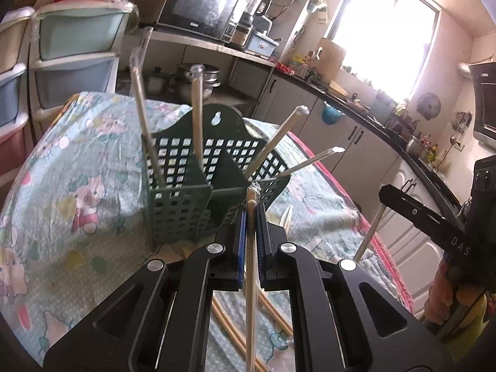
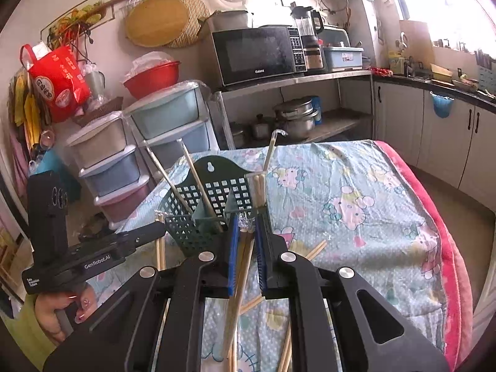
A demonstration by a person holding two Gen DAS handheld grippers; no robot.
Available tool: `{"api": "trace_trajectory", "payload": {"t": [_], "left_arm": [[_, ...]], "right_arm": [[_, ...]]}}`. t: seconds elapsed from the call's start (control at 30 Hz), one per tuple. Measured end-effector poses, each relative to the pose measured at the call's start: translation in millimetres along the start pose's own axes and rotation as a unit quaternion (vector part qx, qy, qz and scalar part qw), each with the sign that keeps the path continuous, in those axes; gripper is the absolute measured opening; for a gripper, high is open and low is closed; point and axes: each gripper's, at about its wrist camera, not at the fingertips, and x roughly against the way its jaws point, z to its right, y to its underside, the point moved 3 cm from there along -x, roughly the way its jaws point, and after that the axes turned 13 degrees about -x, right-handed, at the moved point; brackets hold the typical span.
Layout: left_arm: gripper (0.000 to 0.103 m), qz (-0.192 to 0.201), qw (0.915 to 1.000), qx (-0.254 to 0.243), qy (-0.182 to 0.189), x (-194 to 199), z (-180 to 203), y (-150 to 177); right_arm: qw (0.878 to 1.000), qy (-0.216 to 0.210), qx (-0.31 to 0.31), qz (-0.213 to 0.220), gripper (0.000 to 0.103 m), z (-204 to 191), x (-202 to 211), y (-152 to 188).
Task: Organize utensils
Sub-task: 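Lift the chopstick upright with the right gripper above the caddy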
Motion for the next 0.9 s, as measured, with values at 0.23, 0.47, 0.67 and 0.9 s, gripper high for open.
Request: {"api": "trace_trajectory", "payload": {"t": [0.23, 0.47, 0.67, 0.9], "left_arm": [[0.003, 0.020, 0.9996, -0.019, -0.004, 6.8, 6.1, -18.2], [0.003, 0.044, 0.9983, -0.036, -0.013, 13.2, 10.4, -41.0], [0.003, 0.063, 0.9966, -0.049, -0.018, 17.7, 12.9, -60.0], [0.003, 0.086, 0.9939, -0.064, -0.025, 25.7, 16.4, -81.8]], "right_arm": [[1.000, -0.001, -0.001, 0.016, 0.010, -1.6, 9.1, -5.4], [1.000, -0.009, 0.000, 0.029, 0.010, -7.2, 15.5, -10.4], [0.999, -0.015, 0.004, 0.040, 0.010, -12.4, 21.4, -15.8], [0.998, -0.024, 0.009, 0.050, 0.010, -21.4, 24.9, -24.3]]}}
